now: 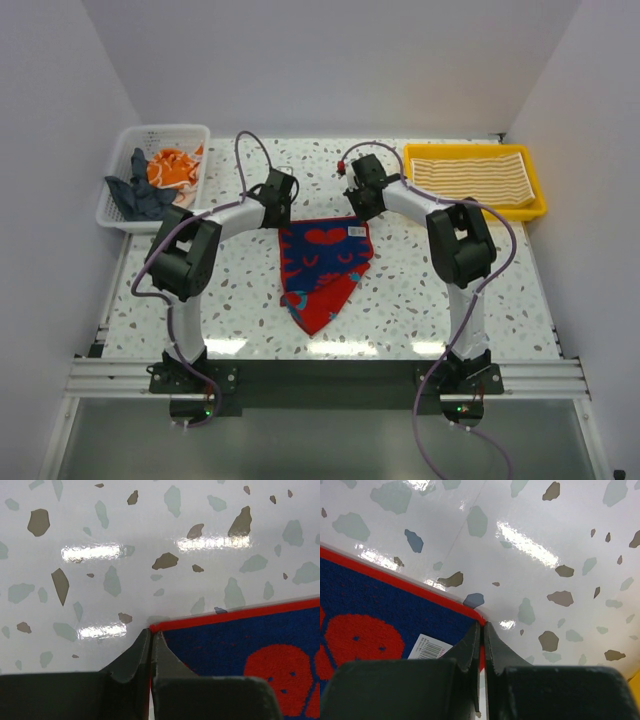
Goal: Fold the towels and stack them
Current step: Flatten out the crumpled towel
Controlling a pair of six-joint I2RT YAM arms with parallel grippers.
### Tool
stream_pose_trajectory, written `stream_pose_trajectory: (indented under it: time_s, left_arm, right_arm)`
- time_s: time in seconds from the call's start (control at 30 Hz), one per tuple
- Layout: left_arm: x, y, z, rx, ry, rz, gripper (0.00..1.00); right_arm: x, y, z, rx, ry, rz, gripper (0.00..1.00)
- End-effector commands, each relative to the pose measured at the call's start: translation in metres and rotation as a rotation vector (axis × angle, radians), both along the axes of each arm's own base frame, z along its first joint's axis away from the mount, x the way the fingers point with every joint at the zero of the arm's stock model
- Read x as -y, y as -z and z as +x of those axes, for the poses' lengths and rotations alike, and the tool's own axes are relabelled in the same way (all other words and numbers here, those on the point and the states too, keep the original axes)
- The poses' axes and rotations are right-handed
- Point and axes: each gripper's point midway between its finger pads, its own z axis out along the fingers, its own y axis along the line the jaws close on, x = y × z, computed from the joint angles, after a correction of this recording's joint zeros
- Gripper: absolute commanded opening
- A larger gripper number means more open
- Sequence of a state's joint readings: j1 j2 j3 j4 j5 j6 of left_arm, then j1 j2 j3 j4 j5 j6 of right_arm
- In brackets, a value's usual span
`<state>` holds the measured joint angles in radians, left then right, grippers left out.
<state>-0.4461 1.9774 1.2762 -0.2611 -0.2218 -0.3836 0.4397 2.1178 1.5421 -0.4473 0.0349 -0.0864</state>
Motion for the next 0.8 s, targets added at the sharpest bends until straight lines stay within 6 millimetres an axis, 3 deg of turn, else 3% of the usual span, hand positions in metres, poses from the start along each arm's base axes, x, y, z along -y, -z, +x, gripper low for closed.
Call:
stream_pose_trajectory:
  time_s: [0.0,0.1,0.17,0.3,0.4,0.43,0.47,0.5,0.53,0.6,0.63,0.73,0.77]
  left_arm:
    - [-0.019,0.045,-0.033,-0.159,-0.008,0.076,0.00]
    - [-0.015,0.022,-0.017,-0.098,0.017,0.081,0.00]
    - [-0.013,-0.004,-0.005,-0.037,0.033,0.078,0.00]
    - [-0.007,-0.079,0.026,0.129,0.049,0.069,0.00]
    - [-0.004,-0.147,0.045,0.275,0.063,0.058,0.00]
    - [-0.004,-0.171,0.047,0.324,0.063,0.046,0.00]
    - [-0.002,-0.200,0.053,0.382,0.073,0.039,0.00]
    - [-0.003,-0.216,0.053,0.409,0.076,0.034,0.00]
    - [-0.003,-0.238,0.053,0.452,0.079,0.021,0.00]
    - [-0.003,-0.278,0.053,0.531,0.088,0.006,0.00]
    - [-0.004,-0.302,0.049,0.579,0.093,-0.010,0.00]
    - [-0.007,-0.362,0.033,0.701,0.119,-0.053,0.00]
    - [-0.007,-0.377,0.026,0.734,0.135,-0.063,0.00]
  right_arm:
    - [0.006,0.007,-0.021,-0.076,-0.013,-0.027,0.00]
    - [-0.001,-0.010,-0.012,-0.045,-0.012,0.002,0.00]
    - [-0.006,-0.030,0.000,0.001,-0.002,0.022,0.00]
    - [-0.007,-0.089,0.020,0.131,0.037,0.054,0.00]
    - [-0.007,-0.135,0.034,0.234,0.059,0.076,0.00]
    - [-0.004,-0.165,0.039,0.301,0.077,0.085,0.00]
    - [-0.003,-0.180,0.041,0.333,0.084,0.089,0.00]
    - [-0.001,-0.197,0.042,0.369,0.092,0.098,0.00]
    - [0.002,-0.226,0.042,0.430,0.103,0.116,0.00]
    - [0.005,-0.260,0.041,0.503,0.113,0.143,0.00]
    - [0.009,-0.290,0.036,0.564,0.116,0.166,0.00]
    - [0.017,-0.336,0.025,0.660,0.125,0.201,0.00]
    - [0.022,-0.360,0.015,0.709,0.122,0.216,0.00]
